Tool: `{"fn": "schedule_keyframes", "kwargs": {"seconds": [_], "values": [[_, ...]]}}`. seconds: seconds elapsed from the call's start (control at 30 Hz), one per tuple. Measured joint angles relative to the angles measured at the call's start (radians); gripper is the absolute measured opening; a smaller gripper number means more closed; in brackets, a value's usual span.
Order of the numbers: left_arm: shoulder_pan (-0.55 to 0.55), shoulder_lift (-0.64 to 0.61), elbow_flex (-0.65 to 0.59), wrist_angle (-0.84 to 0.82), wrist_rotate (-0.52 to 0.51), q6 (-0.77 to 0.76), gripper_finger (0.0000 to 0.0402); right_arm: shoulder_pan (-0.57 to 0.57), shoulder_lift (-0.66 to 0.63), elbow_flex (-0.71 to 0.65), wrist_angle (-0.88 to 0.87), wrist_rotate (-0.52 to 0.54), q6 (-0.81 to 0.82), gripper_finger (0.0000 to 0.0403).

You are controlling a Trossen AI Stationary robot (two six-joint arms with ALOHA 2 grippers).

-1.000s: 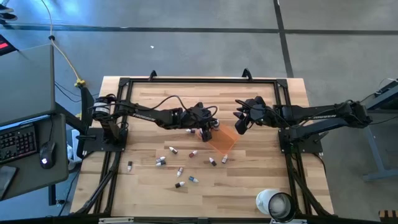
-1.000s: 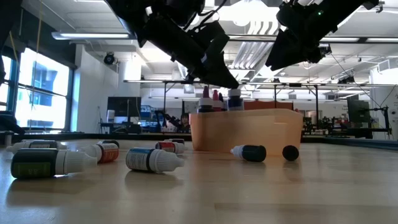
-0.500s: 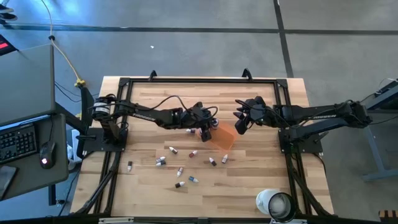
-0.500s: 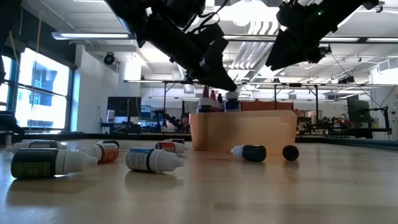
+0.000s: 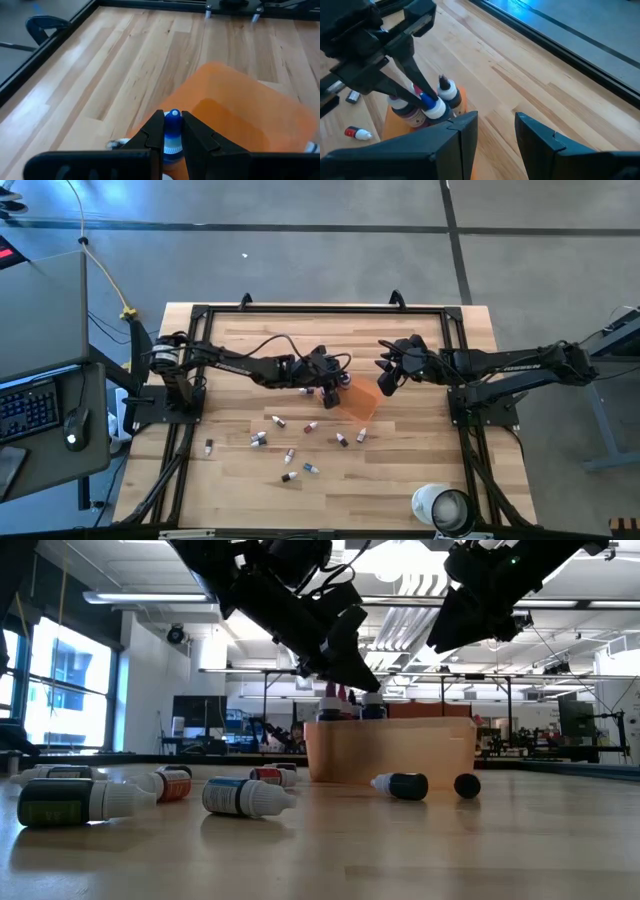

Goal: Pick & Place food coloring
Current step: Put the big blue food coloring bottle into the orange bin, then adjust the big blue food coloring bottle

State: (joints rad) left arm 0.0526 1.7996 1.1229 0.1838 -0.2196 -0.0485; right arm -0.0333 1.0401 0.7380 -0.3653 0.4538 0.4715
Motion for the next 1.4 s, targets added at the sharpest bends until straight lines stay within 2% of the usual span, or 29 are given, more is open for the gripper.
{"fn": "schedule_keyframes", "kwargs": {"seconds": [0.13,0.4,0.73,0.93,1.17,1.4], "values": [[0.008,0.014,0.003,0.016,0.004,-0.001,0.0038,0.000,0.007,0.000,0.005,-0.035,0.004,0.0123],[0.028,0.013,0.003,0.011,0.035,-0.008,0.0039,0.001,0.098,0.000,0.031,-0.213,0.022,0.0123],[0.026,0.014,0.003,0.008,0.045,-0.008,0.0121,-0.038,0.199,0.000,0.202,-0.279,-0.068,0.0123],[0.026,-0.023,0.000,-0.002,0.076,-0.008,0.0130,-0.073,0.204,0.000,0.205,-0.317,-0.068,0.0123],[0.026,-0.171,0.076,-0.168,0.127,0.008,0.0131,-0.065,0.204,0.000,0.145,-0.315,-0.031,0.0123],[0.026,-0.269,0.180,-0.449,0.127,0.140,0.0131,-0.064,0.204,0.000,0.086,-0.296,-0.029,0.0123]]}}
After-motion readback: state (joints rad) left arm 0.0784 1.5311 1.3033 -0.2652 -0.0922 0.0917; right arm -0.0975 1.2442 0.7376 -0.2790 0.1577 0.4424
